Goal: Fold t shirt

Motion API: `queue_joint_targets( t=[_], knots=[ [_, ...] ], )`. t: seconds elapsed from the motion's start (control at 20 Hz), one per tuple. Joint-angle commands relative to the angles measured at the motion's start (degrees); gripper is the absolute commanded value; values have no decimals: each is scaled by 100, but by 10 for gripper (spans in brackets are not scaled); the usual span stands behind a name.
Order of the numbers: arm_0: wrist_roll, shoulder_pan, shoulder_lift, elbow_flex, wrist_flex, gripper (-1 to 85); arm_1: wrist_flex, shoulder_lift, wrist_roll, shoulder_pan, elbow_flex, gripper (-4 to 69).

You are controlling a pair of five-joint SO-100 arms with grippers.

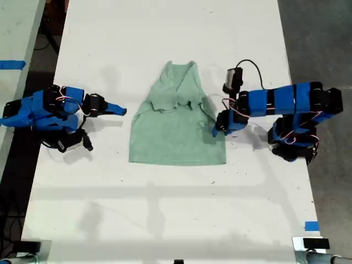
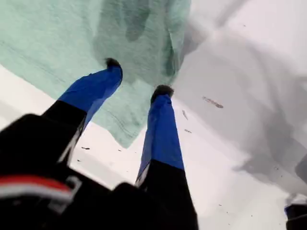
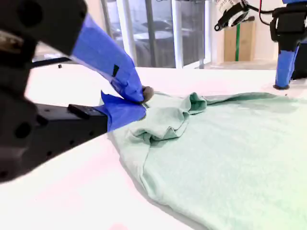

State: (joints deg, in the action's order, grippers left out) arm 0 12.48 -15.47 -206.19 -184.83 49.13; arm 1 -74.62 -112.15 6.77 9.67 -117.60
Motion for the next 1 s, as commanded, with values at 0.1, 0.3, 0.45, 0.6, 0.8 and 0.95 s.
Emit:
queue_joint_targets(
  t=[0.1, 0.3, 0.45, 0.6, 0.8, 0.95],
  knots=[
    [-88, -44, -35, 0, 18, 0, 149, 439, -343, -158, 26, 180],
    [-88, -44, -35, 0, 18, 0, 281, 79, -431, -88, -642, 162],
    [-97, -35, -35, 0, 18, 0, 536, 18, -413, -53, -1143, 110],
    [-97, -35, -35, 0, 26, 0, 510, 0, -483, -70, -1239, 15],
    [-97, -35, -35, 0, 26, 0, -431, -141, -765, -26, -835, 15],
    [-97, -44, -35, 0, 26, 0, -1854, -334, -809, -88, 492, 14]
  ],
)
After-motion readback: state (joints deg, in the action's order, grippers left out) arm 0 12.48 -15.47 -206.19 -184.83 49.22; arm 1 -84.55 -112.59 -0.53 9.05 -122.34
